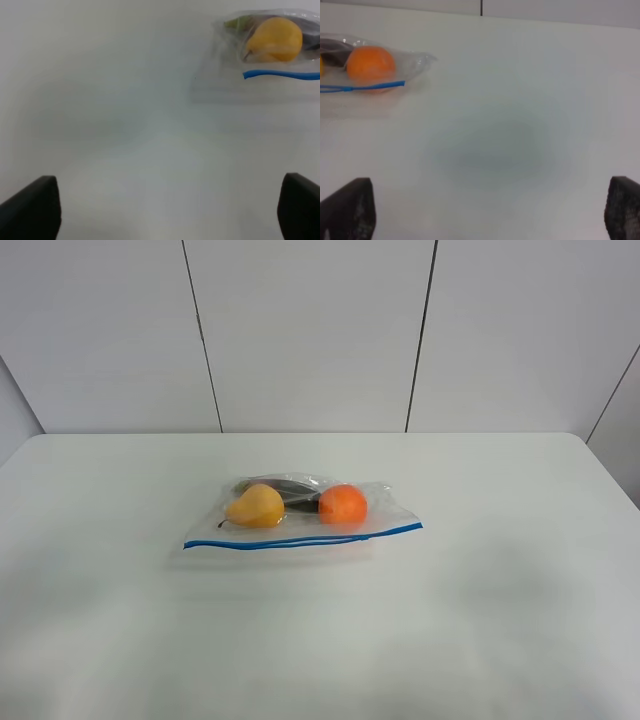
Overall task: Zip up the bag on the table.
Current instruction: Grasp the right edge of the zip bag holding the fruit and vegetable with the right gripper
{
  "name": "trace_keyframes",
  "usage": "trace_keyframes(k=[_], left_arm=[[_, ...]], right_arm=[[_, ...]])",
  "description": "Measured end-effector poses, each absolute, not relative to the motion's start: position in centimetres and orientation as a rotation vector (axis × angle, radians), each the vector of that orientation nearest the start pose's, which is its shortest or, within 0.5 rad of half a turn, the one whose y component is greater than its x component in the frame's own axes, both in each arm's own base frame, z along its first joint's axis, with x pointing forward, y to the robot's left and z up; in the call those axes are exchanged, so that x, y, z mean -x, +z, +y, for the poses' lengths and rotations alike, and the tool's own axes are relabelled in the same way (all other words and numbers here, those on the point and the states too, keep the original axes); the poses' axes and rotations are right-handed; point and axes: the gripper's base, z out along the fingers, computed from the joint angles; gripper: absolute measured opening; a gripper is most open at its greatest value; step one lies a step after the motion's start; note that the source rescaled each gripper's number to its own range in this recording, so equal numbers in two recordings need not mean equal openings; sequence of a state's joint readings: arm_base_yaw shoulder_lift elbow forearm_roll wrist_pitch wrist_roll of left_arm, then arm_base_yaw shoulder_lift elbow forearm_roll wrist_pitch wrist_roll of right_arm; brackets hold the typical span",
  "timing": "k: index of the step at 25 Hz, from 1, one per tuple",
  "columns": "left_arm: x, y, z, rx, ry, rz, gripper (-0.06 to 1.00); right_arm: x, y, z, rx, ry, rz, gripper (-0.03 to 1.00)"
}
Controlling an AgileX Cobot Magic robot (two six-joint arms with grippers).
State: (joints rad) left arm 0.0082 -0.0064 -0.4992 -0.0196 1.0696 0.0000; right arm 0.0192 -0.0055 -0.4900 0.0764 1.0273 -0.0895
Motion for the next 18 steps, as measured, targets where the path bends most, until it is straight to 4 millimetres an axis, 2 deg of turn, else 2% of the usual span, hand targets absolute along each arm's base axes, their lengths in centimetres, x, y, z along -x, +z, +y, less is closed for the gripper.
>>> trace_keyframes(k=[6, 8, 11, 12, 15, 18], left_arm=[[0.6, 27.6, -0.2, 0.007, -0.018, 2.047, 1.0], [0.6, 27.6, -0.2, 0.007, -0.018, 2.047, 1.0], [0.6, 27.6, -0.2, 0.007, -0.018, 2.047, 1.0], [0.6, 27.6, -0.2, 0.007, -0.018, 2.047, 1.0], [0.6, 27.6, -0.2, 0.007, -0.018, 2.047, 1.0], [0.6, 27.6, -0.2, 0.007, -0.018, 2.047, 1.0]], right_arm=[[0.3, 27.9, 0.6, 0.111, 0.046, 2.009, 1.0], [0.0, 28.7, 0.6, 0.098, 0.056, 2.025, 1.0], [-2.1, 31.1, 0.8, 0.077, 0.091, 2.11, 1.0], [-2.1, 31.1, 0.8, 0.077, 0.091, 2.11, 1.0], [-5.6, 33.9, 1.2, 0.061, 0.162, 2.204, 1.0], [-10.1, 35.7, 1.8, 0.042, 0.25, 2.305, 1.0]])
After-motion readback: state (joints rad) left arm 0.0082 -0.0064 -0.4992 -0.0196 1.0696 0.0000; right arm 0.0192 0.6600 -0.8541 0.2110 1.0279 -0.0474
